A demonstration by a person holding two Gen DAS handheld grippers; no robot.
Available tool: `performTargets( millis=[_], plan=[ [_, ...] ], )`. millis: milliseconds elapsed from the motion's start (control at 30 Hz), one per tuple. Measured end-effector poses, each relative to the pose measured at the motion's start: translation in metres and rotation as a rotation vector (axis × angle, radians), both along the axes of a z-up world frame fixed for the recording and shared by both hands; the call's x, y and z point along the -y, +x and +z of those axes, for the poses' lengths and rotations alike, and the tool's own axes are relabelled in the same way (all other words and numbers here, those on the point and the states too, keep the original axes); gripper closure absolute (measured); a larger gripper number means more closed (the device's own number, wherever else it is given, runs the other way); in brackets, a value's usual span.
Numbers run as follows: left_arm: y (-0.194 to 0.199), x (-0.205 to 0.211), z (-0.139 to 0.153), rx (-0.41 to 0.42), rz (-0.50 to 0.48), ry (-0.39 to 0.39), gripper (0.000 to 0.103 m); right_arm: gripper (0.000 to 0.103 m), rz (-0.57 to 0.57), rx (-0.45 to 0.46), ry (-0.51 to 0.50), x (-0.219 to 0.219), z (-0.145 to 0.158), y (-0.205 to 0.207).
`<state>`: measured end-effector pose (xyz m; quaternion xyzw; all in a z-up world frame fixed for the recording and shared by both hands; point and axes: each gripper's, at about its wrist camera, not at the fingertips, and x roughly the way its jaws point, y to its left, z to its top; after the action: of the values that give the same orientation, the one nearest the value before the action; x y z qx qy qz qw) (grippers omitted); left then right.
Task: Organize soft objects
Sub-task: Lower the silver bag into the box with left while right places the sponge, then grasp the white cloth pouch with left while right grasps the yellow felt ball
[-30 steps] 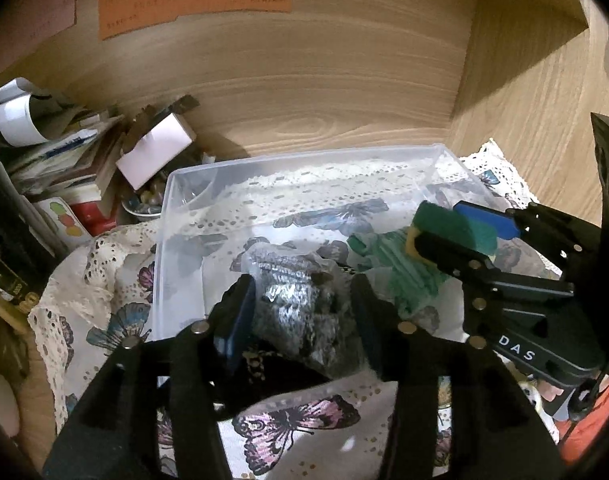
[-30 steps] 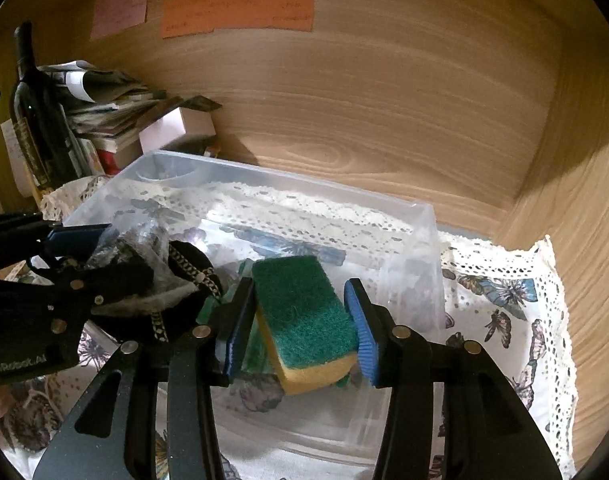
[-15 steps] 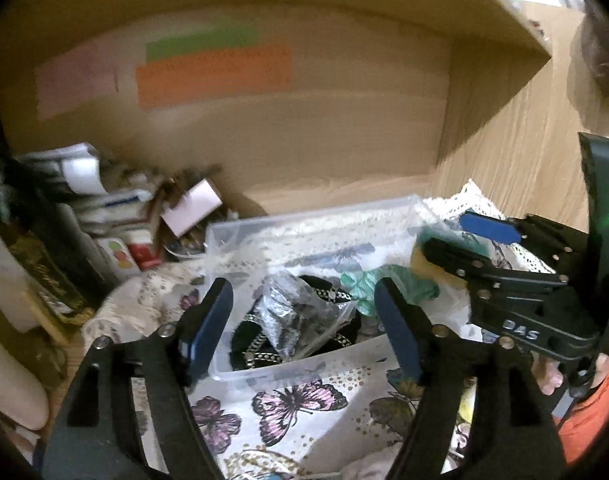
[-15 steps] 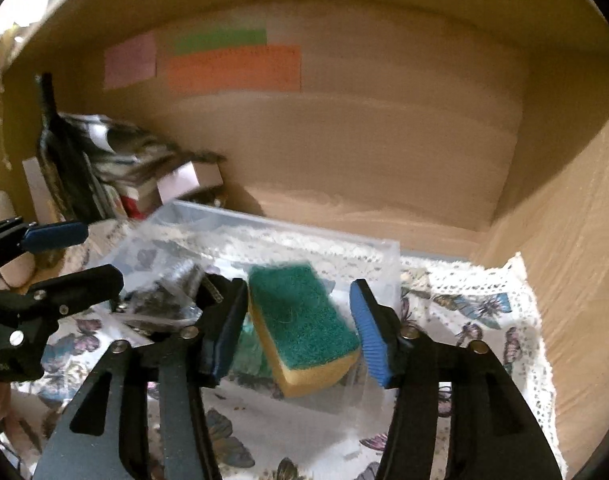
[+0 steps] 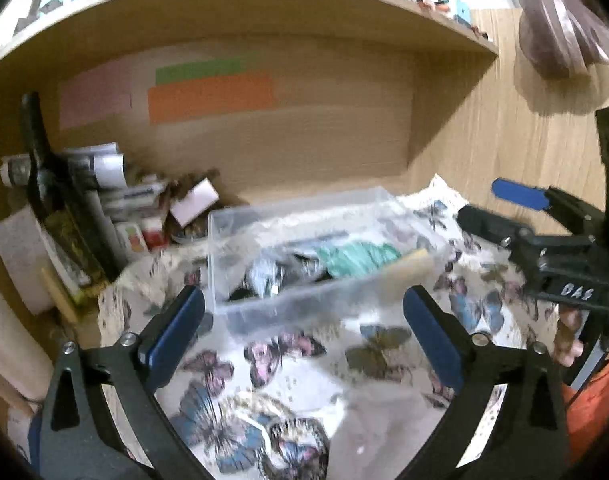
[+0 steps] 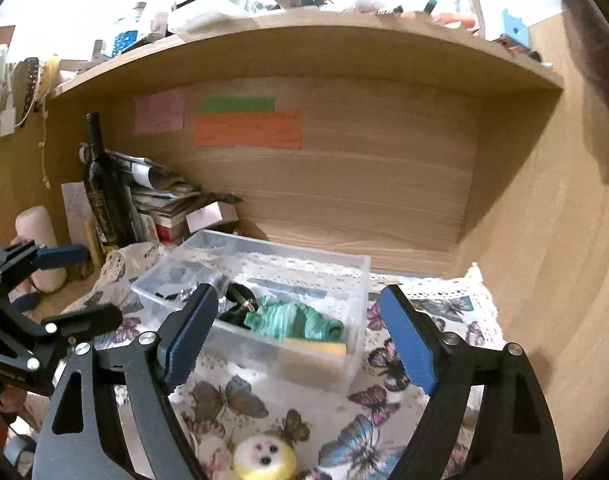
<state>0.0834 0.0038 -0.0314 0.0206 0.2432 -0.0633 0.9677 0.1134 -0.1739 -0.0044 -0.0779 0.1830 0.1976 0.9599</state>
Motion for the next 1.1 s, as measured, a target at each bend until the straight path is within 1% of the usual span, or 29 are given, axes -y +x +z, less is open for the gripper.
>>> performTargets(
  millis=[200, 267, 400, 433, 467, 533, 567, 633, 733, 867, 933, 967, 1000, 1033, 1067, 1100],
  plan=[
    [-0.015, -0.003, -0.03, -0.064, 0.03, 0.009, 0.002, 0.021, -0.011, -0.033, 0.01, 0.006, -0.02, -0.015],
    [-0.017, -0.004, -0.039, -0.084, 0.043, 0.007, 0.002, 0.021, -0.011, -0.056, 0.009, 0.008, -0.028, -0.019],
    [-0.021, -0.002, -0.054, -0.111, 0.04, -0.016, 0.003, 0.021, -0.019, -0.116, 0.001, 0.011, -0.05, -0.02],
    [-0.022, -0.001, -0.058, -0.123, 0.029, -0.028, 0.009, 0.021, -0.021, -0.135, 0.002, 0.012, -0.055, -0.02],
    [-0.021, 0.001, -0.06, -0.137, 0.015, -0.034, 0.018, 0.021, -0.022, -0.154, 0.004, 0.012, -0.061, -0.021],
    [-0.018, 0.006, -0.065, -0.167, -0.01, -0.039, 0.027, 0.021, -0.02, -0.196, 0.004, 0.013, -0.072, -0.02],
    [-0.017, 0.007, -0.068, -0.177, -0.015, -0.044, 0.029, 0.021, -0.02, -0.209, 0.001, 0.013, -0.077, -0.021],
    [-0.013, 0.011, -0.073, -0.203, -0.03, -0.057, 0.03, 0.021, -0.008, -0.239, -0.012, 0.012, -0.086, -0.022],
    [-0.008, 0.015, -0.081, -0.252, -0.07, -0.082, 0.031, 0.021, -0.005, -0.257, -0.03, 0.012, -0.093, -0.025],
    [-0.004, 0.023, -0.088, -0.282, -0.083, -0.057, 0.031, 0.022, 0.007, -0.3, -0.014, 0.015, -0.1, -0.023],
    [-0.003, 0.024, -0.09, -0.291, -0.088, -0.061, 0.031, 0.022, 0.008, -0.318, -0.008, 0.015, -0.103, -0.021],
    [-0.003, 0.024, -0.091, -0.294, -0.09, -0.067, 0.033, 0.023, 0.01, -0.325, -0.004, 0.014, -0.105, -0.02],
    [-0.002, 0.024, -0.092, -0.301, -0.094, -0.078, 0.035, 0.027, 0.01, -0.329, 0.0, 0.014, -0.106, -0.019],
    [-0.001, 0.022, -0.093, -0.314, -0.104, -0.098, 0.039, 0.029, 0.01, -0.333, 0.004, 0.013, -0.107, -0.019],
    [0.0, 0.021, -0.094, -0.319, -0.107, -0.106, 0.041, 0.035, 0.016, -0.342, 0.008, 0.013, -0.109, -0.018],
    [0.0, 0.021, -0.094, -0.318, -0.107, -0.106, 0.043, 0.043, 0.023, -0.352, 0.015, 0.013, -0.11, -0.017]
  ],
)
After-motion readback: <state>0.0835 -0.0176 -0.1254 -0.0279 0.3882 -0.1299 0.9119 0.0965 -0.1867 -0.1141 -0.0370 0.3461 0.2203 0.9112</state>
